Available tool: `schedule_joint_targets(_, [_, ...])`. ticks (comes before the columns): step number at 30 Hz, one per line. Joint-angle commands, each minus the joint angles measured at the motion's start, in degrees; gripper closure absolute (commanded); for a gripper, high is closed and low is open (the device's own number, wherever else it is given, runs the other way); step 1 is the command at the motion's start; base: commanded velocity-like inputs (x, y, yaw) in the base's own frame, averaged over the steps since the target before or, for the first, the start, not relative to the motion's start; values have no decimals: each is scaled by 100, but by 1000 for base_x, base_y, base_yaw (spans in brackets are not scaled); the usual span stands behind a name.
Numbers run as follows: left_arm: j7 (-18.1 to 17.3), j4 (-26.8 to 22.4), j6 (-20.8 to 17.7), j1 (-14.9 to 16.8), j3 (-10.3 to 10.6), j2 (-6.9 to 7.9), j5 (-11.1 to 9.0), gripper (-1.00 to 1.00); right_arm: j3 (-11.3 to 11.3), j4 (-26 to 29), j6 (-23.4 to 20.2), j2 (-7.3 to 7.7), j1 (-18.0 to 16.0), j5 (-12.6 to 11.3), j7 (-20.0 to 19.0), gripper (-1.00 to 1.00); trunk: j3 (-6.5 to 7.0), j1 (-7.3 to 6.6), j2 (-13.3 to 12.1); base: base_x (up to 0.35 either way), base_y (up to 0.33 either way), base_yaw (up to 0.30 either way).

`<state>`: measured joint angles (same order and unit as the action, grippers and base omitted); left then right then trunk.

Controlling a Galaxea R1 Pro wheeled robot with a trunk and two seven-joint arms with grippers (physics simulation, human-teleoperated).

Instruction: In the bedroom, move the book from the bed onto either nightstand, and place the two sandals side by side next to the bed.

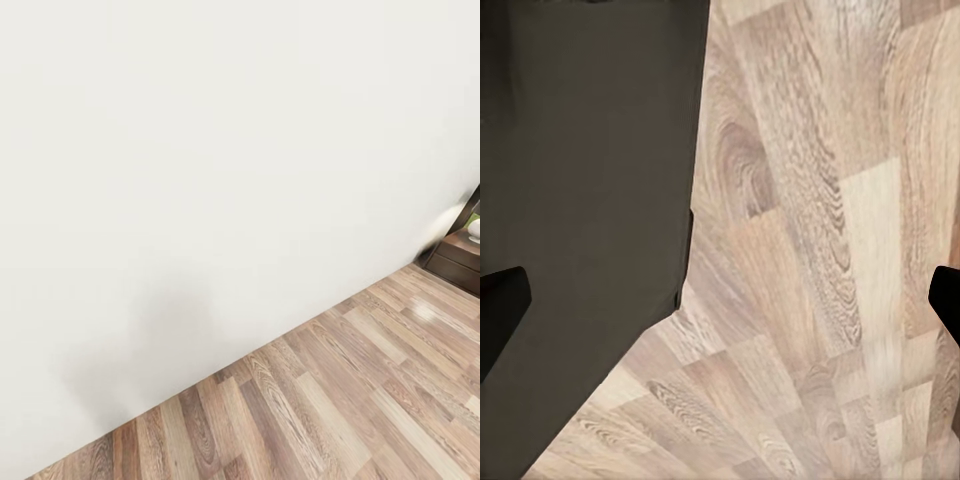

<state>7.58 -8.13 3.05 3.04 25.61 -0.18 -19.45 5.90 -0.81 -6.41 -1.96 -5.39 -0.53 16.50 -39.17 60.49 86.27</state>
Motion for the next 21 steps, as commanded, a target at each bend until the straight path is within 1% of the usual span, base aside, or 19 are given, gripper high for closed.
schedule_joint_targets(1, [24,4,20,3,49,0,-50,-100,46,-6,-26,-3,-6,-7,21,-100,-4,0,2,0,0,0])
schedule_joint_targets(21, [27,4,20,3,49,1,-50,-100,25,13,-5,41,-6,-9,21,-100,-4,0,2,0,0,0])
